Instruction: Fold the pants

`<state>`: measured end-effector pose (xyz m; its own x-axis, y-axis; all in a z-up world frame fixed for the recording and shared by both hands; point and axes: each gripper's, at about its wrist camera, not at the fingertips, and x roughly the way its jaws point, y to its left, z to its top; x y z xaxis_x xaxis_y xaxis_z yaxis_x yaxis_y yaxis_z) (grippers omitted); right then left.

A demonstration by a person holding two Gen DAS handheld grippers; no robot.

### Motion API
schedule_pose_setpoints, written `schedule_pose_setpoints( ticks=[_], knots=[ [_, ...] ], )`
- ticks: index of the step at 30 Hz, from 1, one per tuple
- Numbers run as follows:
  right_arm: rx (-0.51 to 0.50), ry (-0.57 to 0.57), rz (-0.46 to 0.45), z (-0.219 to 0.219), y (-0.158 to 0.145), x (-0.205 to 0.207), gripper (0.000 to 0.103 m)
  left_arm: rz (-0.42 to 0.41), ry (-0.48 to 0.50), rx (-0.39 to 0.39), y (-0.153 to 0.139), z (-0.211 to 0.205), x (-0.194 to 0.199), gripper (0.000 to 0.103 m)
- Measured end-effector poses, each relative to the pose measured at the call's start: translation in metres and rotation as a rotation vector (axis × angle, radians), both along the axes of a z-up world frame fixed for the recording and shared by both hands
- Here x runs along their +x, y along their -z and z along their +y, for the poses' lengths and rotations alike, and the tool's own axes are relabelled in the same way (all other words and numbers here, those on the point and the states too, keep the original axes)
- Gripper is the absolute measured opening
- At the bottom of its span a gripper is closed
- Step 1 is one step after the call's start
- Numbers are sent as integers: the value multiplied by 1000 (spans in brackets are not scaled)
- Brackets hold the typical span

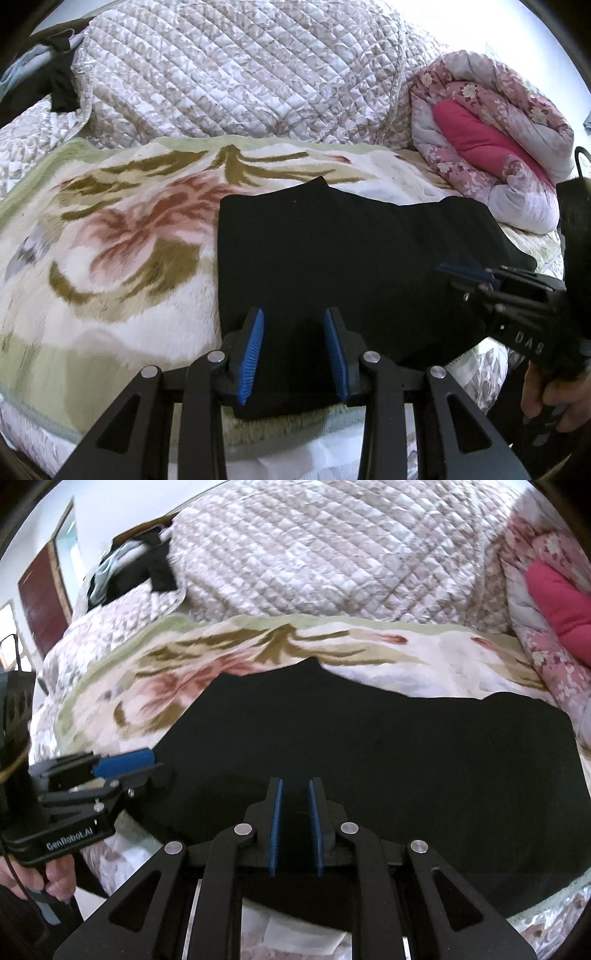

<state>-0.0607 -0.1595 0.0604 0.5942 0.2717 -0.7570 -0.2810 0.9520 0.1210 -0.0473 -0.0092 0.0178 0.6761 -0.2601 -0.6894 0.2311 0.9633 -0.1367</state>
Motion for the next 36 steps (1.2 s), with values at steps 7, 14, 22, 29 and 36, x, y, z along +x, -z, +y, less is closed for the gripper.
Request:
schedule_pose_setpoints(
  ticks=[7, 14, 22, 29, 36],
  knots=[
    [-34, -17, -21, 1, 13, -9, 14, -22, -7, 33, 14, -7, -4, 38],
    [-7, 23, -36, -12, 13, -14, 13, -36, -13, 24, 16, -8, -7, 39],
    [239, 122, 23, -46, 9, -12, 25, -19, -22, -32, 8, 3, -10, 39],
    [325, 210, 55, -62, 12, 5, 38, -19, -22, -27, 10, 3, -9, 39],
    [367, 130, 126, -48, 17, 20, 37, -18, -14, -13, 12, 0, -8, 39]
  ],
)
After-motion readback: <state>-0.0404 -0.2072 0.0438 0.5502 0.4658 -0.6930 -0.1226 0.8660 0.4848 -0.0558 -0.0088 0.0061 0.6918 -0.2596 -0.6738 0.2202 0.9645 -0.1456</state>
